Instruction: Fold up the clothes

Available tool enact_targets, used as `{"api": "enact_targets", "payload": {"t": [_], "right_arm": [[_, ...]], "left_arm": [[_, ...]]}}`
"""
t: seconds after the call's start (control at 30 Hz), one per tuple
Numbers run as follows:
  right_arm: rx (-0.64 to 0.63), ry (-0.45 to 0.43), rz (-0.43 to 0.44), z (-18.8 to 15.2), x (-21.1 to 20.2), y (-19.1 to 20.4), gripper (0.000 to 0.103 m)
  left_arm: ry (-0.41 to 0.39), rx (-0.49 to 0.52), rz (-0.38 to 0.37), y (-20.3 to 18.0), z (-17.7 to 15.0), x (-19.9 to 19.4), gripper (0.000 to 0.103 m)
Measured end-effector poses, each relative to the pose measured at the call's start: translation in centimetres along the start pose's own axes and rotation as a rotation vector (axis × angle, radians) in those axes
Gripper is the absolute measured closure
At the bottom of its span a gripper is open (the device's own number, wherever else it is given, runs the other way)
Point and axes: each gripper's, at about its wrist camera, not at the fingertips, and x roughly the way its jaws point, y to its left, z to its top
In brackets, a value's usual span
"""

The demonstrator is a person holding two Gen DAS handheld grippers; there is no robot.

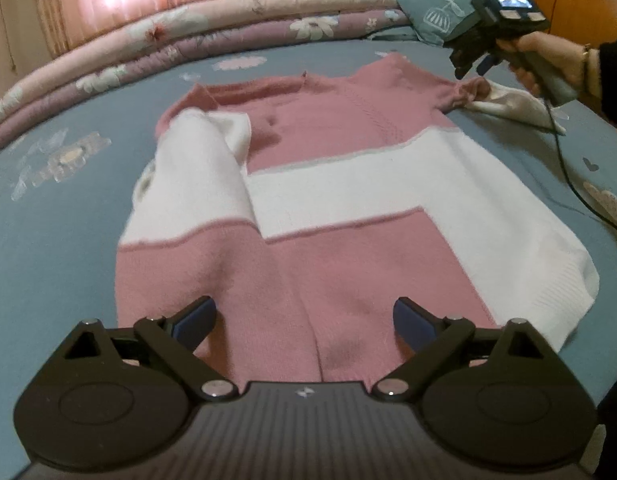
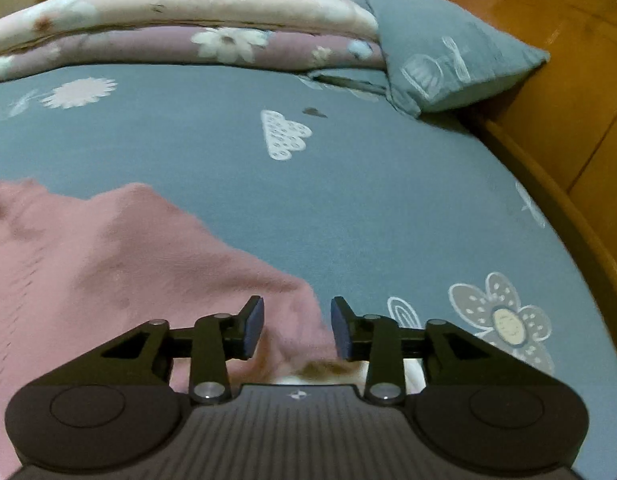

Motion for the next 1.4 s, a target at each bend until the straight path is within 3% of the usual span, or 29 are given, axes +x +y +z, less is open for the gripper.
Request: {"api": "enact_targets", "payload": {"t": [0.27,0.47,0.53,0.67,0.83,0.97,1.13,1.4], "right_arm": [[-0.05,-0.031,0.091,0.0,-11.5,-0.8,0.048],[-0.134,-0.084,0.045,0.0,-21.1,-0.3,0.047],[-0.144,-0.097,0.044,-0.3,-23.7,0.0,0.041],[-0.153,-0.063,0.12,-2.0,-26.8,1.1,0.039],[-0.195,-0.003,0.238,-6.4,-26.5,4.2,0.035],[-0.145,0.016,0.408,-10.3,-23.7,6.8,0.034],[-0.036,0.053,0.542,-14.8,-18.4,10.2,0.034],[-0.106,0.079,0.515,-17.6,-14.5,12.7,0.027]], "left_arm": [[-0.072,0.013,0.002,-0.2,0.3,-4.6,0.008],[-0.076,0.008,-0.038,0.0,-0.3,-7.7,0.008],[-0.08,0.012,-0.039,0.1,-0.4,-8.5,0.008],[-0.067,-0.015,-0.055,0.6,-0.9,-9.6,0.008],[-0.074,-0.069,-0.089,1.4,-1.6,-11.2,0.008],[-0.057,-0.084,-0.035,1.5,-1.5,-11.0,0.008],[-0.013,-0.036,0.024,1.2,-0.6,-9.5,0.008],[0.054,-0.064,0.103,3.5,0.9,-6.2,0.008]]}}
